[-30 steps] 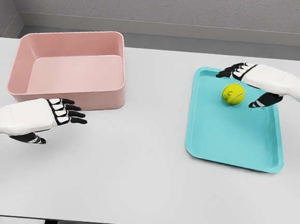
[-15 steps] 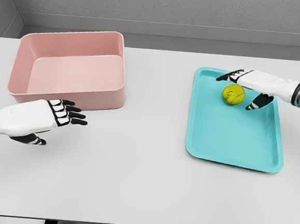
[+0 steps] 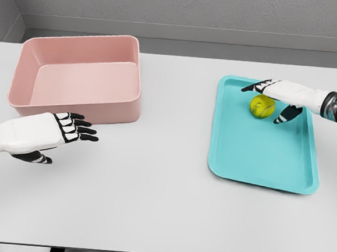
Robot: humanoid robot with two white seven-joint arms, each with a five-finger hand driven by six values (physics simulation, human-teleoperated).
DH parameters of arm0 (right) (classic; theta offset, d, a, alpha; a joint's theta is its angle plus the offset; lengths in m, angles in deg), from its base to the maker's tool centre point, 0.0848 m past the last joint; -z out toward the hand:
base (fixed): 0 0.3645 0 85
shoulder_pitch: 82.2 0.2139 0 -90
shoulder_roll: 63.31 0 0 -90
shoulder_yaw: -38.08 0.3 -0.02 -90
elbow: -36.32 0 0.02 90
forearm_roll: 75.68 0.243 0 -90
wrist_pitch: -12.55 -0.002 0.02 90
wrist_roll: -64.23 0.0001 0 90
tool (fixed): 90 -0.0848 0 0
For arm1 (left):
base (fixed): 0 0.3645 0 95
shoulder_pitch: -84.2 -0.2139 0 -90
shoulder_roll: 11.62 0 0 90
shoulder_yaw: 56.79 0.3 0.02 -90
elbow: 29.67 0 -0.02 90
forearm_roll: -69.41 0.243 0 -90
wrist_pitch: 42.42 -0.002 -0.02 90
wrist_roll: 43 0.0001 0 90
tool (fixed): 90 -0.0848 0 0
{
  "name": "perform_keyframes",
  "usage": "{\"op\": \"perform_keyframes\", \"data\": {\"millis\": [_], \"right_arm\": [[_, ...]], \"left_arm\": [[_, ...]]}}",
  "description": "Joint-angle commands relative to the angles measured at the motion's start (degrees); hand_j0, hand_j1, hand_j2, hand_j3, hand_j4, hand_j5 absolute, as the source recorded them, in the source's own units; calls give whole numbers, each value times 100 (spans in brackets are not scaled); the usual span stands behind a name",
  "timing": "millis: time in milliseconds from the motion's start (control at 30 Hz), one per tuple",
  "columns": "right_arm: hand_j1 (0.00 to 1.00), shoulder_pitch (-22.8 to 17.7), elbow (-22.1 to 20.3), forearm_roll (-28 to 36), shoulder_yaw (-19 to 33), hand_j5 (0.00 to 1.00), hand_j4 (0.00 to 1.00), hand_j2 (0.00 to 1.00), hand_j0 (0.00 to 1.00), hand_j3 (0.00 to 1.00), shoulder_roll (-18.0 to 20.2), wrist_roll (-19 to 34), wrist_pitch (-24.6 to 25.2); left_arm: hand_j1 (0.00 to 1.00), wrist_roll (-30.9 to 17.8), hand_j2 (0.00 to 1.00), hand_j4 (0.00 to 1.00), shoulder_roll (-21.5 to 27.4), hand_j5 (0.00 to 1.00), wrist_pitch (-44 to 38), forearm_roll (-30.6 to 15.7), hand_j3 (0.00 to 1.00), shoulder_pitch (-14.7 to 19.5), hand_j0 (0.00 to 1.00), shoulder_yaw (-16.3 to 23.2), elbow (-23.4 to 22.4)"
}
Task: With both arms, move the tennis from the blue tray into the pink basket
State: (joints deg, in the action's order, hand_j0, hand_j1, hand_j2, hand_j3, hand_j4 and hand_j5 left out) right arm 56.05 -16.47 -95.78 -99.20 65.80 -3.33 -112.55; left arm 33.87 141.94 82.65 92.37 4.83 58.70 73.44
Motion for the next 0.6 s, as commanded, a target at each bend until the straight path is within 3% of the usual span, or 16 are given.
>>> {"op": "perform_keyframes", "data": {"millis": [0,333,567], "right_arm": [[100,0,189,-38,8,100,100,100,100,100,-44,-2,10],[97,9,216,-90,16,97,97,97,97,97,-167,-2,10],[86,9,251,-178,16,86,86,86,86,86,-167,-11,10]], "left_arm": [[100,3,100,100,8,100,-6,-37,100,9,100,0,-1],[100,3,100,100,-1,100,-6,-37,100,0,100,0,-1],[100,3,100,100,8,100,-6,-37,100,0,100,0,8]]}}
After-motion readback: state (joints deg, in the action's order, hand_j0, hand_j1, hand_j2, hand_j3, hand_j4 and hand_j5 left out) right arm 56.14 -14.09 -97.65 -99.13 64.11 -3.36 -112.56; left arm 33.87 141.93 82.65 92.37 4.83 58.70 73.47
